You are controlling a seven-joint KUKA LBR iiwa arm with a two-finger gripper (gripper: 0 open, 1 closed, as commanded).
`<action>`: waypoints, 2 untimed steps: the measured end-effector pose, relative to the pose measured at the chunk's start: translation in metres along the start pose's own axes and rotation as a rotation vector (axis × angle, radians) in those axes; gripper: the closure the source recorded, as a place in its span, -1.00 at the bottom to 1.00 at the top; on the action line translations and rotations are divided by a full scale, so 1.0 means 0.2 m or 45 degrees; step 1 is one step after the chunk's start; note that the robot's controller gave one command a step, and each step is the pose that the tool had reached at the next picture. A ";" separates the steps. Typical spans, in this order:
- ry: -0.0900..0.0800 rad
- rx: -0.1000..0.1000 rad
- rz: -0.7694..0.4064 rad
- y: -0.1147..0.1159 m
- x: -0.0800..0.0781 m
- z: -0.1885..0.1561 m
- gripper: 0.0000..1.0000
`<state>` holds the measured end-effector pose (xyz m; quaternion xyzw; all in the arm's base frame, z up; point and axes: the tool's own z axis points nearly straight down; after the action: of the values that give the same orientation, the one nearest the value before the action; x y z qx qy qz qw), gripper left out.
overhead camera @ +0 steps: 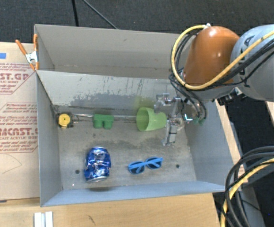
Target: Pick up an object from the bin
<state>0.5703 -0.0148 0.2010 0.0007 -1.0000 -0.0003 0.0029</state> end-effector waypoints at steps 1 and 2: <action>-0.001 0.000 -0.495 -0.18 0.19 0.67 -1.00; -0.006 -0.003 -0.498 0.04 0.34 0.66 -1.00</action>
Offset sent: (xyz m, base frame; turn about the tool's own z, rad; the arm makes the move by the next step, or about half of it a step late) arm -0.0361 -0.0355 -0.1310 -0.3882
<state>0.5011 -0.0065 0.0694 0.1951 -0.9808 -0.0021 0.0005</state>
